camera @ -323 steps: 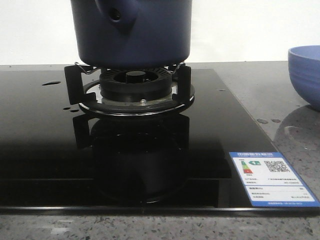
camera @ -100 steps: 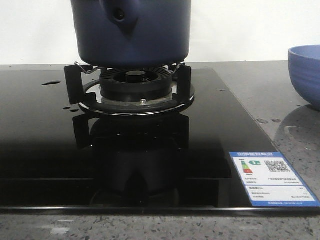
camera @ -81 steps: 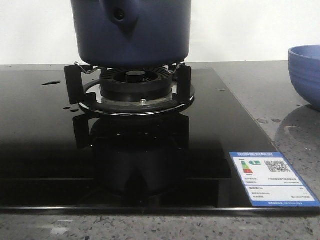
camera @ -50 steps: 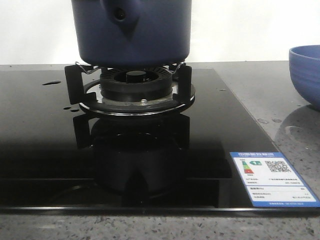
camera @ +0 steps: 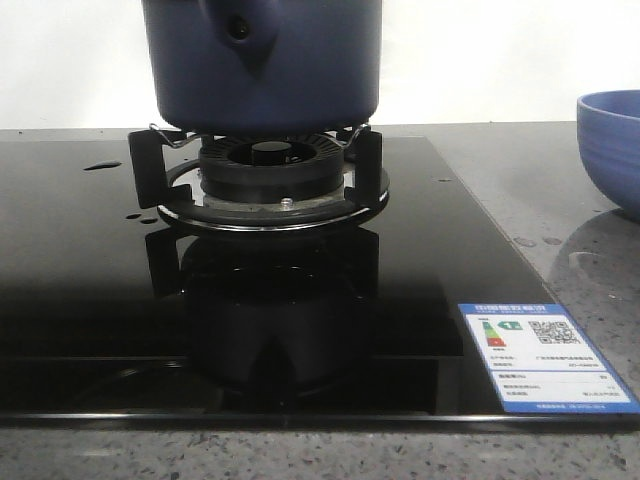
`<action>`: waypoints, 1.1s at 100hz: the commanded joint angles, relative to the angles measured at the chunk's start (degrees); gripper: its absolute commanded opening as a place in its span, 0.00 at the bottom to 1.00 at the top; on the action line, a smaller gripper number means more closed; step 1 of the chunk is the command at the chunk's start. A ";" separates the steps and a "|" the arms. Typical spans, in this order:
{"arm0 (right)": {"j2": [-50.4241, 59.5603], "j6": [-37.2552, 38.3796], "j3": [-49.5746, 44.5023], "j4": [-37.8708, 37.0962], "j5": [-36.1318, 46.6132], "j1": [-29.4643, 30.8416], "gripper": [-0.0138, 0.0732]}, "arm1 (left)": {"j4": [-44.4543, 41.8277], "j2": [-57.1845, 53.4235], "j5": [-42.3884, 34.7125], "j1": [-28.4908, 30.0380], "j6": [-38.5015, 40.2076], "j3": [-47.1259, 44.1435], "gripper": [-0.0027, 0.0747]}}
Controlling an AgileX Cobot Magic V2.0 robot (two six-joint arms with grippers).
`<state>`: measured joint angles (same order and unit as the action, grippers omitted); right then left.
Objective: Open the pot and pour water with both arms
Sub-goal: 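Grasp the light blue bowl rim with the right gripper and lift it, then tilt the held bowl over the pot with the right gripper to pour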
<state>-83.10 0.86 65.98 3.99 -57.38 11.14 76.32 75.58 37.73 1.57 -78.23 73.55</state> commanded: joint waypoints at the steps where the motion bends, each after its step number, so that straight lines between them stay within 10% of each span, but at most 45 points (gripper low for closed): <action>1: 0.87 -0.86 1.93 0.49 1.48 0.38 0.41 | 4.30 -2.35 -0.67 0.12 0.63 2.38 0.50; 21: 0.95 -0.86 1.93 0.49 2.69 0.38 0.07 | 4.30 -2.35 -0.67 0.12 0.63 2.38 0.50; 61: 0.64 -3.58 17.98 6.59 -4.51 -3.74 0.10 | 4.30 -2.35 -1.47 0.12 0.63 2.38 0.50; 110: -9.64 -3.45 47.03 6.69 -9.18 -22.69 0.10 | 4.30 -2.35 -4.66 0.12 0.63 2.38 0.50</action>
<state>-93.36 -2.27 107.32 9.19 -69.87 -8.63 76.32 75.58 34.97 1.57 -78.23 73.55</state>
